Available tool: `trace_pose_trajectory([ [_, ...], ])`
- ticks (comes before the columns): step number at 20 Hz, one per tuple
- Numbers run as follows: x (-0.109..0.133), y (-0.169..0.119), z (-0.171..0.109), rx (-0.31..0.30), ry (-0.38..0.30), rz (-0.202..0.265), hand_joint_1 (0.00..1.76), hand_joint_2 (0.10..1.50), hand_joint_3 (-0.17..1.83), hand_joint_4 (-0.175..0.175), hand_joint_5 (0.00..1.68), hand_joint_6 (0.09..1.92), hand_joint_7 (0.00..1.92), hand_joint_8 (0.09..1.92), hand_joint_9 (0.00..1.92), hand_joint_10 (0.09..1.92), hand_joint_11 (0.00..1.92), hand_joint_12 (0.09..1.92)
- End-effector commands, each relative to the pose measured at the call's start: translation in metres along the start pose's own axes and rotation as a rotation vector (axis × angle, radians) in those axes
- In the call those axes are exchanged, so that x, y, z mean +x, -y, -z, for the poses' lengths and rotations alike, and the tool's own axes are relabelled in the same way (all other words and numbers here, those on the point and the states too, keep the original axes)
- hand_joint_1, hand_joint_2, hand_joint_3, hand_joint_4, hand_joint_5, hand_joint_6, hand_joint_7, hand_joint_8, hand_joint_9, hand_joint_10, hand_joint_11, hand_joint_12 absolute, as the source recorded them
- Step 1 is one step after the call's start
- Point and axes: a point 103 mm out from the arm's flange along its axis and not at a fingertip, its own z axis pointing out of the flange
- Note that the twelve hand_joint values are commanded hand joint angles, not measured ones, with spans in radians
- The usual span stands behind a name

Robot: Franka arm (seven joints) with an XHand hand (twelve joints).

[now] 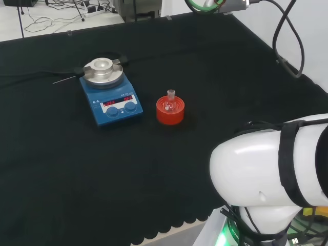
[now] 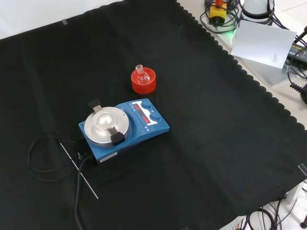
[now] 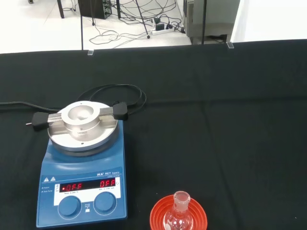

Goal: Pick up the round-bottom flask.

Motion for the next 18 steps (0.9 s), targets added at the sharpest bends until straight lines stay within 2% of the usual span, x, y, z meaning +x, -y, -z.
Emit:
trace_pose_trajectory([
  [1, 0.000, -0.001, -0.001, -0.007, -0.008, -0.003, 0.36, 1.05, 0.68, -0.009, 0.44, 0.11, 0.31, 0.80, 0.43, 0.88, 0.23, 1.34],
  [2, 0.000, -0.001, -0.001, -0.007, -0.011, -0.004, 0.22, 1.14, 0.55, -0.006, 0.45, 0.11, 0.18, 0.69, 0.29, 0.78, 0.11, 1.33],
  [4, 0.000, -0.001, -0.002, -0.009, -0.005, -0.004, 0.12, 1.23, 0.41, -0.004, 0.45, 0.11, 0.08, 0.59, 0.20, 0.70, 0.02, 1.32],
  [11, -0.007, -0.008, -0.012, 0.008, -0.014, -0.026, 0.09, 1.28, 0.33, -0.004, 0.46, 0.10, 0.06, 0.56, 0.18, 0.67, 0.00, 1.32],
  [18, -0.023, -0.024, -0.037, 0.027, -0.038, -0.080, 0.09, 1.28, 0.32, -0.004, 0.46, 0.10, 0.07, 0.56, 0.18, 0.67, 0.00, 1.32],
])
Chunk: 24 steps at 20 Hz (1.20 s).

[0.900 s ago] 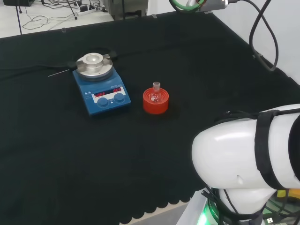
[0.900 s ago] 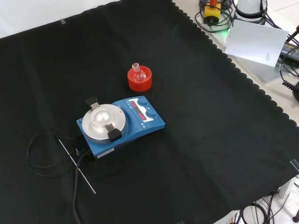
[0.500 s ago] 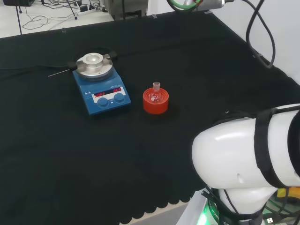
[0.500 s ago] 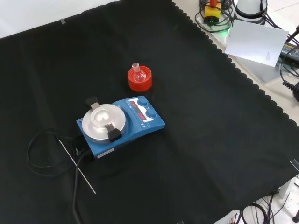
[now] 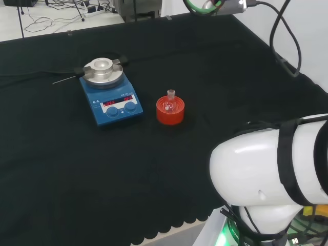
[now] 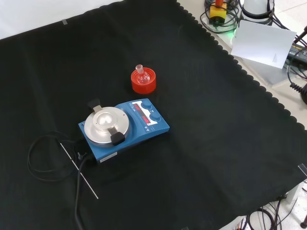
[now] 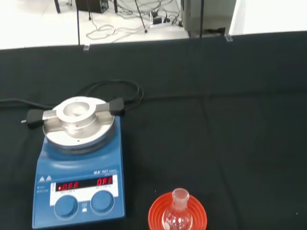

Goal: Pick up the round-bottom flask.

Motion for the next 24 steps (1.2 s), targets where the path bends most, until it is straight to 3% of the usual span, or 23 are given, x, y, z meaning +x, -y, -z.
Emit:
trace_pose_trajectory([
  [1, -0.021, -0.018, -0.032, 0.024, -0.029, -0.071, 0.09, 1.28, 0.32, -0.004, 0.46, 0.10, 0.07, 0.56, 0.18, 0.67, 0.00, 1.32],
  [10, -0.048, -0.045, -0.086, 0.084, -0.048, -0.111, 0.16, 1.26, 0.28, -0.006, 0.48, 0.10, 0.08, 0.55, 0.19, 0.67, 0.00, 1.34],
  [16, -0.057, -0.082, -0.130, 0.113, -0.087, -0.088, 0.20, 1.25, 0.27, -0.008, 0.48, 0.10, 0.08, 0.55, 0.19, 0.67, 0.00, 1.34],
  [24, -0.059, -0.116, -0.201, 0.160, -0.116, -0.068, 0.43, 1.12, 0.22, -0.009, 0.46, 0.09, 0.10, 0.56, 0.20, 0.68, 0.00, 1.35],
])
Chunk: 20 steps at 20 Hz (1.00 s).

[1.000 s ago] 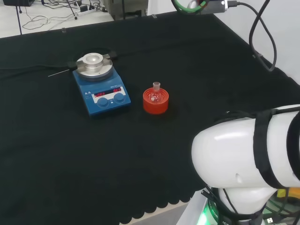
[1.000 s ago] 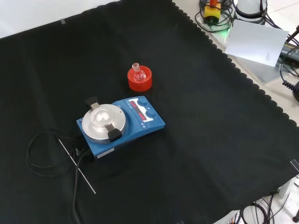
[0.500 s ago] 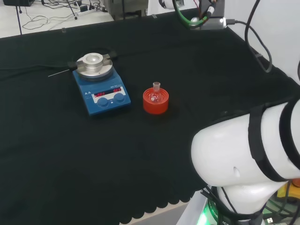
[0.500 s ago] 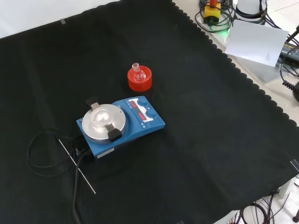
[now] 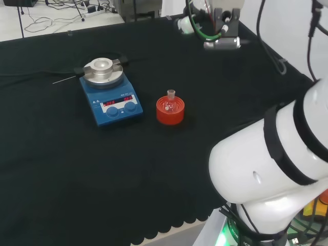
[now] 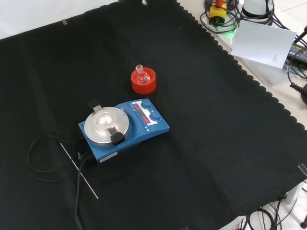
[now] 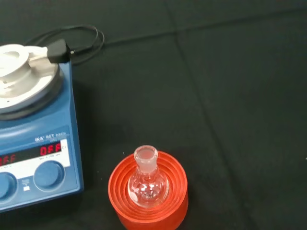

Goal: Pick up the round-bottom flask.

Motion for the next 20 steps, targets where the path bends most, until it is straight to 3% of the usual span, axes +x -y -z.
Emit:
trace_pose_trajectory([
  [1, -0.011, -0.050, -0.063, 0.021, -0.037, 0.019, 0.45, 1.10, 0.22, -0.010, 0.46, 0.09, 0.10, 0.56, 0.20, 0.68, 0.00, 1.35],
  [7, -0.010, -0.069, -0.105, 0.024, -0.051, 0.028, 0.67, 0.99, 0.18, -0.015, 0.53, 0.11, 0.13, 0.57, 0.24, 0.69, 0.00, 1.33],
  [14, -0.006, -0.079, -0.139, 0.046, -0.073, 0.034, 0.82, 0.75, 0.51, -0.026, 0.62, 0.09, 0.16, 0.58, 0.30, 0.66, 0.00, 1.34],
  [20, -0.005, -0.079, -0.164, 0.077, -0.092, 0.044, 0.86, 0.70, 0.57, -0.030, 0.70, 0.12, 0.17, 0.59, 0.31, 0.67, 0.00, 1.34],
])
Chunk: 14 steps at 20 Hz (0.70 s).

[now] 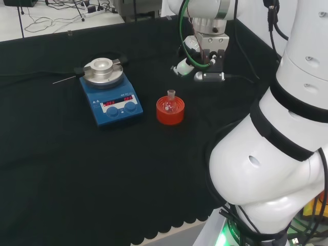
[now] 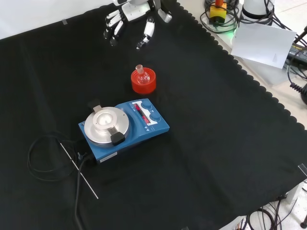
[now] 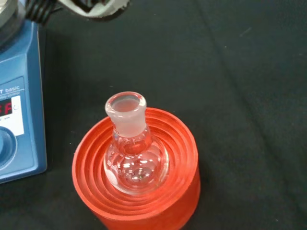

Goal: Pick up the round-bottom flask.

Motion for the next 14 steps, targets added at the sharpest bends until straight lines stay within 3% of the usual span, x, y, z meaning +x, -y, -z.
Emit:
trace_pose_trajectory([
  [1, 0.002, -0.007, -0.048, 0.049, -0.054, 0.020, 0.86, 0.69, 0.57, -0.031, 0.71, 0.13, 0.17, 0.59, 0.31, 0.67, 0.00, 1.34],
  [14, 0.004, -0.007, -0.071, 0.093, -0.070, 0.053, 0.87, 0.64, 0.62, -0.032, 0.72, 0.16, 0.17, 0.60, 0.33, 0.67, 0.00, 1.34],
])
